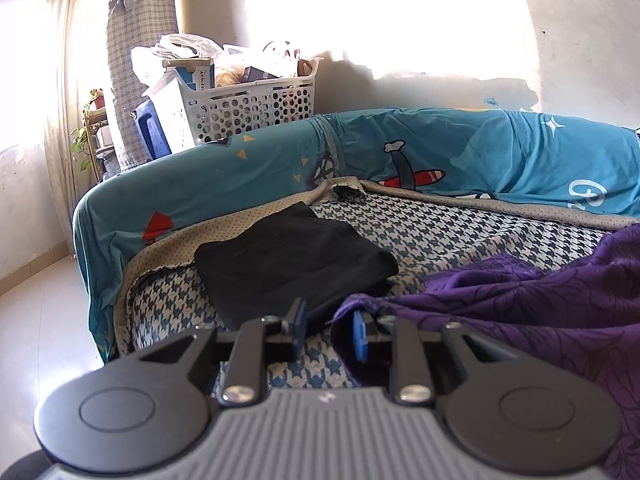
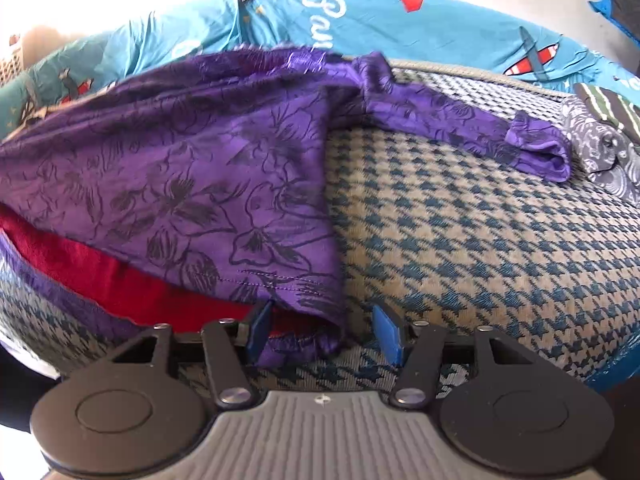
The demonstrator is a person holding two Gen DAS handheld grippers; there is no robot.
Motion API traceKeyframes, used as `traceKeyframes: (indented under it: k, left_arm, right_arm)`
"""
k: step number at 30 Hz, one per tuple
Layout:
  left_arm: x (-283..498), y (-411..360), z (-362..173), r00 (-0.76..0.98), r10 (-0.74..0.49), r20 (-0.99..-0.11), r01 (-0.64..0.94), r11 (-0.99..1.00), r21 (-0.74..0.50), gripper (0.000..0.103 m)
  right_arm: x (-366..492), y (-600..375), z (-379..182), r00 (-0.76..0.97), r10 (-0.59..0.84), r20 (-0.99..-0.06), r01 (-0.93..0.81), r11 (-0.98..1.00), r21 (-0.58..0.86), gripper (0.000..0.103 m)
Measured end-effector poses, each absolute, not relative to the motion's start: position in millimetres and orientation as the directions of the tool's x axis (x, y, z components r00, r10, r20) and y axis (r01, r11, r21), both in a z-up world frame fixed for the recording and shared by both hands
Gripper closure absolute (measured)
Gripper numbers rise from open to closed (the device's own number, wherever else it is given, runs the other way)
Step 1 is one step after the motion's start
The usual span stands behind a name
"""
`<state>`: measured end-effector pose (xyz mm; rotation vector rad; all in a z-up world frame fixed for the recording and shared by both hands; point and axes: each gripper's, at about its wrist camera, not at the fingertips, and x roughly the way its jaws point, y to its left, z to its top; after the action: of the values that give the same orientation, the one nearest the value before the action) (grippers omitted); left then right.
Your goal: Fold clothes
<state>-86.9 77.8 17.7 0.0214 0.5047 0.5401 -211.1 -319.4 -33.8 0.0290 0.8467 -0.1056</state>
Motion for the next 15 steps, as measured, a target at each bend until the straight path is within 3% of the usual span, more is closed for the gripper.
traceKeyframes:
  k: [8,10,13,14,15]
  left_arm:
    - [-86.0,70.8,16.5,0.739,0.496,-0.456,-0.476,0.863,0.168,0.081]
    - [-85.9,69.5,16.3,0.74,0.494,-0.457,-0.472,0.865,0.17,0.081]
    - [-86.5,69.0,17.0,0.741,0.494,-0.456,-0.472,0.865,0.17,0.081]
    - [-86.8,69.2,17.5,0.742,0.493,-0.455,-0.472,0.865,0.168,0.081]
    - [-87.3,69.6,17.8,0.743,0.492,-0.455,-0.472,0.866,0.166,0.081]
  right_arm:
    - [-211.0,-323.0,-35.1,0.648,-0.096,-0.756,0.142,0.99,-0.005,0.052]
    - [-211.0,-324.5,-35.4,0.647,-0.101,-0.756,0.154,0.988,0.001,0.056]
    - [-210.0,-320.9,-34.3,0.668,-0.105,-0.736,0.146,0.989,-0.008,0.081]
    - [-211.4,-318.5,-32.6,0.679,-0.123,-0.724,0.148,0.989,-0.029,0.098]
    - [-212.7,-316.2,-31.0,0.69,-0.14,-0.71,0.15,0.987,-0.049,0.101]
